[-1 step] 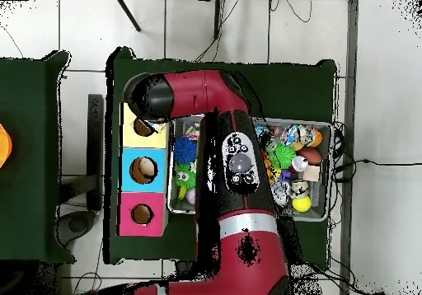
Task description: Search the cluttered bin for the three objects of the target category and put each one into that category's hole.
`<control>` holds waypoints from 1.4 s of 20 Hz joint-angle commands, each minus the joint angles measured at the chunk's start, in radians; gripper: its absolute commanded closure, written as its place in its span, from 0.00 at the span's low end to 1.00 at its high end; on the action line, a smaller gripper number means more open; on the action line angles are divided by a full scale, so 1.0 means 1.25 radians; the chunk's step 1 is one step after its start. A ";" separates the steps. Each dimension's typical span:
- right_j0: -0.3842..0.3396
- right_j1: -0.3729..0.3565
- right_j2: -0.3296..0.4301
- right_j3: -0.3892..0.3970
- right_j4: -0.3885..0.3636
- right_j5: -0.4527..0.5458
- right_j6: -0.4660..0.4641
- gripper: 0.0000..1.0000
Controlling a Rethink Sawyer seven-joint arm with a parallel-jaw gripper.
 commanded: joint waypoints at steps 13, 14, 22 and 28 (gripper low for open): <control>0.016 -0.178 0.050 -0.013 0.033 0.321 -0.062 1.00; 0.019 -0.179 0.047 -0.006 0.031 0.315 -0.057 1.00; 0.029 -0.136 0.032 0.057 -0.001 0.186 -0.027 1.00; 0.029 -0.122 0.023 0.074 -0.016 0.156 -0.039 1.00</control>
